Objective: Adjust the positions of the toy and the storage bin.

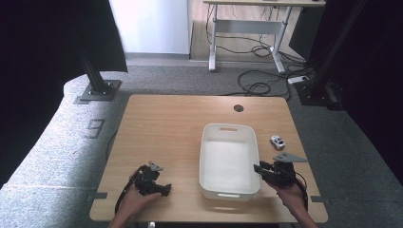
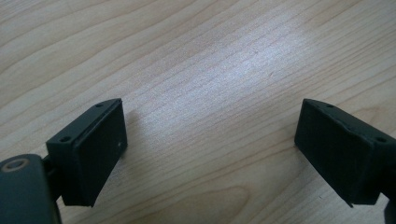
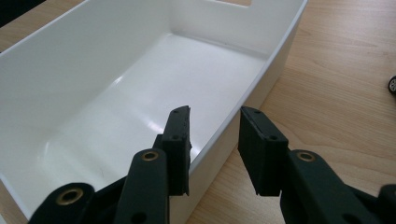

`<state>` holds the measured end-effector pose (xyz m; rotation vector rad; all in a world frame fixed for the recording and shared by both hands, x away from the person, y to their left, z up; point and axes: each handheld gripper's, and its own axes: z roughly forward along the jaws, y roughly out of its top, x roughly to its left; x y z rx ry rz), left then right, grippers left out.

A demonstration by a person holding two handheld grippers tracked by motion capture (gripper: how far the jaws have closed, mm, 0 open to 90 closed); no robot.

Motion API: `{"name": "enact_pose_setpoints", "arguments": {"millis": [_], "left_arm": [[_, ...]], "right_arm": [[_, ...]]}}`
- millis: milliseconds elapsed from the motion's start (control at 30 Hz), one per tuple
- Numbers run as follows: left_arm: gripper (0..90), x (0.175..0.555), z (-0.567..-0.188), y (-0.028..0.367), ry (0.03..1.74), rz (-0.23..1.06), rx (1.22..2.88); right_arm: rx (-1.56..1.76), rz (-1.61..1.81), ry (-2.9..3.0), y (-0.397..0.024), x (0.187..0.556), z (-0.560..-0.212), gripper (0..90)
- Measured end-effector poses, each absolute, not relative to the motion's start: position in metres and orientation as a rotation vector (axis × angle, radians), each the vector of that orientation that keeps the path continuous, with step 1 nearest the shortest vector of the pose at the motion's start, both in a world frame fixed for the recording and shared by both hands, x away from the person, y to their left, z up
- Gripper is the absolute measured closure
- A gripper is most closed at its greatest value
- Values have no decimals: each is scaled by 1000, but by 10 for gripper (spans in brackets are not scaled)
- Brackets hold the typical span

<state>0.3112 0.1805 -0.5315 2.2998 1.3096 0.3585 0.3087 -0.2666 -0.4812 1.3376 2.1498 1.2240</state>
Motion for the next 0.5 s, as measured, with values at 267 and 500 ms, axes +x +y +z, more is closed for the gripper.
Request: {"name": "enact_pose_setpoints", "arguments": {"millis": [267,500], "left_arm": [[90,312,-532,181,1308,356,2301],[86,312,-532,181,1307,355,2302]], "right_arm": [[1366,1202,2118,-265,312,-482,659],[1409,1148,2098,-260,321,-483,696]]}}
